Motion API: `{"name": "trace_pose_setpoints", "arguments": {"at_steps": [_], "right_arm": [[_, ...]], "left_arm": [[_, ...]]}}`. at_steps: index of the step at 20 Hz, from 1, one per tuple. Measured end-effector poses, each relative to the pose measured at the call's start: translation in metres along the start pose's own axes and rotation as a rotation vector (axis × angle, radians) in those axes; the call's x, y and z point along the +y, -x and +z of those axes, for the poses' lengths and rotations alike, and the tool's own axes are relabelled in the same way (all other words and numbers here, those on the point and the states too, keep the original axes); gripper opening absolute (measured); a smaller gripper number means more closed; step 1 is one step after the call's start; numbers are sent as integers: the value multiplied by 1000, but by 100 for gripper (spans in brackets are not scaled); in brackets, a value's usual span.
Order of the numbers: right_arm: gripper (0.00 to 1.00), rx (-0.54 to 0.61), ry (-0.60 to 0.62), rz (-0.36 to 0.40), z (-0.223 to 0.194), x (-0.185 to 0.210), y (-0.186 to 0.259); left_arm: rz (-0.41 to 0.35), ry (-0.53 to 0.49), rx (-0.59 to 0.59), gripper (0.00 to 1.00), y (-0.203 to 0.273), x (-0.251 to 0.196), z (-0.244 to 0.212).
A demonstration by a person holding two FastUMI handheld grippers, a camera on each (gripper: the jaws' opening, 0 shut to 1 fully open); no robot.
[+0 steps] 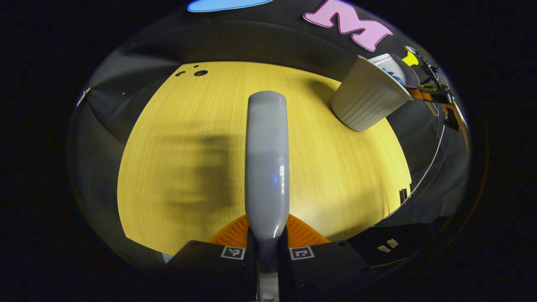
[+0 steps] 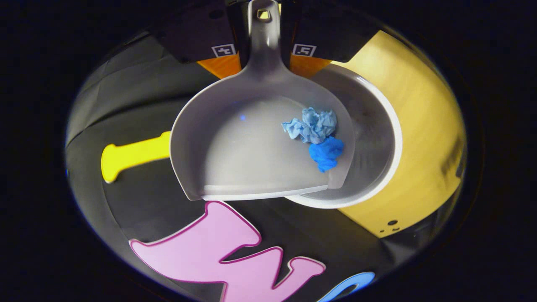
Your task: Pick up the small broom and dustpan from the desktop, sweep the trash into the dustpan with the broom, and then empty the trash into the garbage bin.
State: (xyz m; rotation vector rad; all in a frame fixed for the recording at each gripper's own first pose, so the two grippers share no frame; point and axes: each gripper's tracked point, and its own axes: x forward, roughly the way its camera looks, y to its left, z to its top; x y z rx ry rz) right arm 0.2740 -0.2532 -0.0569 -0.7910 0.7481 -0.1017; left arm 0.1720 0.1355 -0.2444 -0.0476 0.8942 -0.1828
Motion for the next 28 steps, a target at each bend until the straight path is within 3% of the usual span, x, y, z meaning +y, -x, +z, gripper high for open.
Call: {"name": "trace_pose_setpoints", "arguments": {"at_steps": [6,10,13,19,22,24,28], "right_arm": [[34,-28,223,-191,7,-11,4],[34,-126,532,-398,30,-21,17],[34,-120,534,-408,20,-36,25],[34,-104,605,-446,-23,-104,23],[34,-93,650,-461,-20,-95,19],[34,-81,613,-437,-22,-92,21],[34,-44,415,-370,-30,-101,24]], "left_arm": [[-4,-19,4,24,-3,10,6],[-12,-23,0,24,-6,12,6],[-18,-11,-5,24,-6,10,6],[-21,15,-8,24,-4,10,6],[-18,25,-4,24,-3,10,4],[-8,16,-5,24,-3,12,4],[3,9,-16,24,-2,13,5]]}}
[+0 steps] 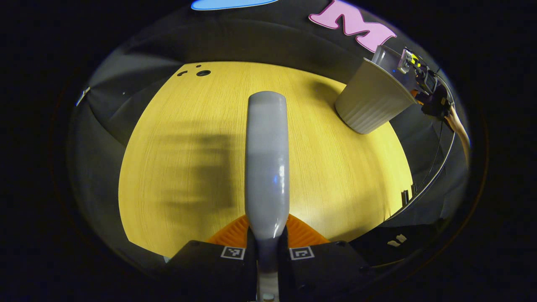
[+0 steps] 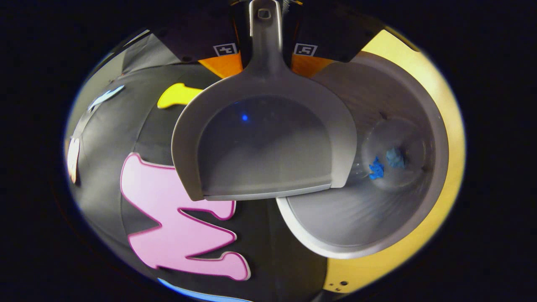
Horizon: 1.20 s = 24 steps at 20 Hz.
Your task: Pick up the small broom and dustpan from the desktop, sweep the trash into the dustpan with the broom, and then empty the trash into the garbage bin.
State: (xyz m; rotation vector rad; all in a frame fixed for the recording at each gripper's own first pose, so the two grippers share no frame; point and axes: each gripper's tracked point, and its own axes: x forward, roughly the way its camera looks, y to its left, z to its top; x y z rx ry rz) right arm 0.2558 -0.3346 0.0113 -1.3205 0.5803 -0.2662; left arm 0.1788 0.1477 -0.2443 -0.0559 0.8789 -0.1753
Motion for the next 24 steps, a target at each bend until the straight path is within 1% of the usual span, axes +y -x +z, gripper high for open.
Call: {"name": "trace_pose_setpoints", "arguments": {"at_steps": [1,3,4,6,7,8,9,12,14,15,17,18,19,21,24], "right_arm": [[34,15,-59,19,-5,-1,2],[34,43,-205,82,-11,-2,9],[34,57,-291,122,-13,-1,12],[34,51,-503,219,-7,3,26],[39,54,-589,267,-2,4,31],[34,52,-657,303,3,3,39],[34,48,-708,330,7,1,45],[34,13,-819,406,25,-9,52],[34,-41,-910,466,41,-13,65],[34,-61,-953,501,51,-14,75],[34,-106,-1026,577,76,-7,111],[39,-126,-1041,611,87,-3,133],[34,-144,-1044,635,96,4,148],[33,-168,-1036,690,113,24,179],[34,-178,-1031,799,138,62,217]], "left_arm": [[-3,5,1,24,0,-1,-1],[-3,15,4,24,0,-1,-2],[1,16,4,24,0,0,-3],[6,20,5,24,1,1,-6],[5,25,6,24,1,2,-8],[0,30,8,24,1,2,-10],[1,38,8,24,2,5,-11],[18,58,6,24,3,22,-14],[35,69,5,24,5,36,-19],[43,78,7,24,5,42,-21],[54,102,5,24,7,54,-24],[55,118,4,24,7,59,-25],[55,135,1,24,6,64,-25],[68,156,-4,24,9,74,-26],[95,140,0,24,12,86,-29]]}}
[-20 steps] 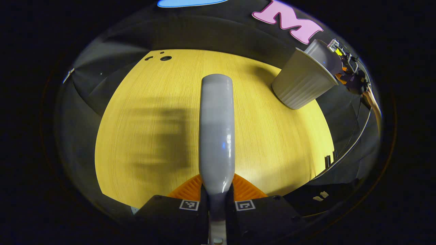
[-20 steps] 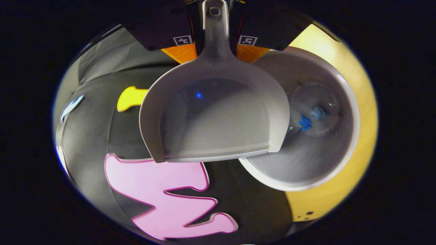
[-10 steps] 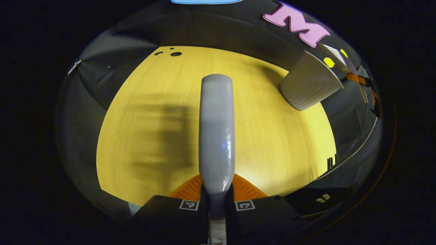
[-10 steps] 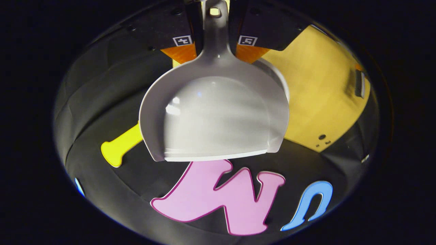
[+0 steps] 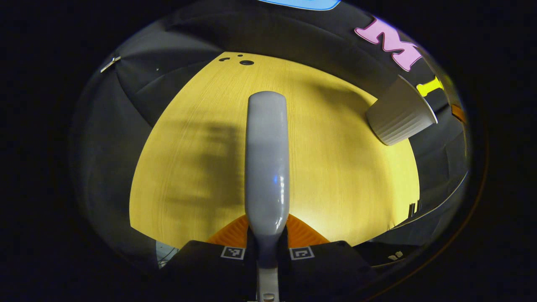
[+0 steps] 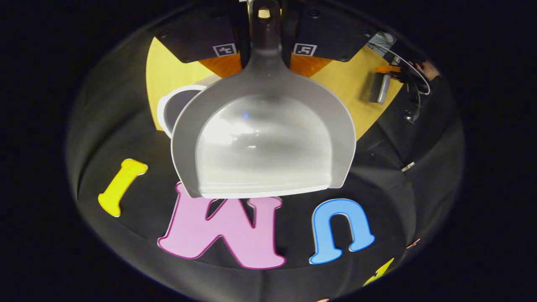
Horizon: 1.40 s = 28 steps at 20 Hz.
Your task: Pick up the small broom and dustpan from the desktop, sweep the trash into the dustpan with the broom, and then empty the trash into the garbage bin.
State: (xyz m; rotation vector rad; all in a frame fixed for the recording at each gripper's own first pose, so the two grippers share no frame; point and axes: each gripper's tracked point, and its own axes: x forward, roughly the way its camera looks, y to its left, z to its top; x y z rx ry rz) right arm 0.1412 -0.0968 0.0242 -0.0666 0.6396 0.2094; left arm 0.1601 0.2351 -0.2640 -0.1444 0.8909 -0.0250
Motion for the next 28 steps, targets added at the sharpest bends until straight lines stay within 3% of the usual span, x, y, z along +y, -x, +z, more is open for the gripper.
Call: {"name": "trace_pose_setpoints", "arguments": {"at_steps": [6,10,20,24,28], "right_arm": [[34,115,20,119,-66,71,-20],[34,216,-7,149,-117,88,-37],[34,448,-161,94,-251,95,-107],[34,487,-189,68,-274,96,-123],[34,503,-232,53,-281,96,-129]], "left_arm": [[0,-10,17,24,-4,2,-4],[9,1,32,24,-12,1,-4],[41,-73,115,25,-48,3,9],[73,-161,152,25,-63,-2,21],[97,-179,193,25,-63,-5,22]]}}
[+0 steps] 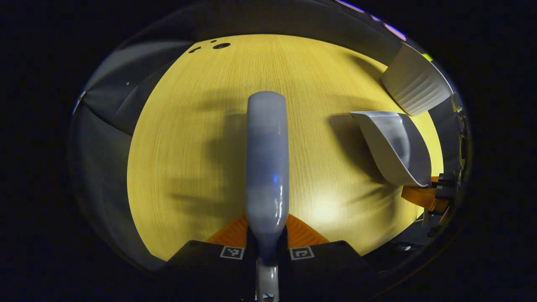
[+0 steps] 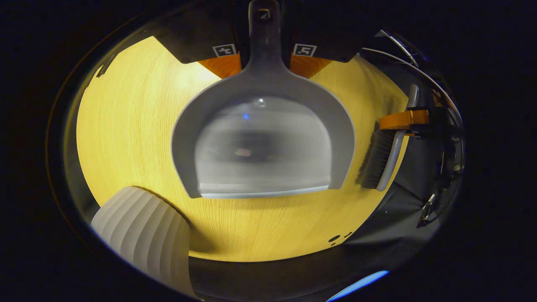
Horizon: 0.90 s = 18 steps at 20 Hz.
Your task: Pick up the small broom and dustpan from the desktop, sweep the trash into the dustpan with the broom, and then empty the trash into the garbage bin.
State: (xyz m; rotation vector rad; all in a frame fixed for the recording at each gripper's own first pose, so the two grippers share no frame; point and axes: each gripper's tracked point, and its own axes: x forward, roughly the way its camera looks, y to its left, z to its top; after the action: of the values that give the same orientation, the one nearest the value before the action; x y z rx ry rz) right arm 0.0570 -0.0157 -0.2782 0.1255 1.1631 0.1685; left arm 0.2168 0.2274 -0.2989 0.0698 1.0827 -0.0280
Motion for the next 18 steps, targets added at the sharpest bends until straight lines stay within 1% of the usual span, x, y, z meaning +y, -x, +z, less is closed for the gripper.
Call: {"name": "trace_pose_setpoints", "arguments": {"at_steps": [1,2,3,4,5,6,7,8,9,10,11,12,13,15,16,18], "right_arm": [[34,3,-8,-5,1,-1,-2],[28,10,-13,-11,-1,-1,-6],[35,15,-10,-21,0,-2,-9],[42,13,-2,-28,-1,0,-11],[28,16,4,-33,-2,1,-9],[28,21,9,-31,-4,1,-11],[37,25,11,-16,-5,3,-12],[38,16,11,-7,-2,4,-11],[45,15,9,3,-2,5,-13],[48,10,4,24,-2,10,-9],[63,5,-1,49,0,16,-6],[80,-7,-5,61,1,19,-3],[100,-15,-4,62,3,21,-2],[99,-39,-16,71,6,20,11],[99,-52,-21,75,7,21,18],[99,-88,-19,74,12,20,35]], "left_arm": [[2,0,15,25,-2,-1,-3],[6,0,27,26,-3,-1,-5],[13,-4,35,22,-5,-2,-4],[23,-10,35,23,-6,-3,-1],[33,-16,35,27,-6,-3,-1],[40,-23,35,28,-5,-4,-1],[46,-30,31,29,-3,-5,-1],[50,-35,23,30,-1,-5,-1],[50,-40,19,34,1,-6,0],[46,-41,13,34,1,-7,0],[41,-36,8,47,3,-8,0],[35,-27,-1,60,4,-10,0],[31,-13,-8,73,8,-13,-1],[23,11,-27,98,18,-17,-4],[20,18,-44,94,25,-18,-4],[24,37,-85,96,42,-19,-5]]}}
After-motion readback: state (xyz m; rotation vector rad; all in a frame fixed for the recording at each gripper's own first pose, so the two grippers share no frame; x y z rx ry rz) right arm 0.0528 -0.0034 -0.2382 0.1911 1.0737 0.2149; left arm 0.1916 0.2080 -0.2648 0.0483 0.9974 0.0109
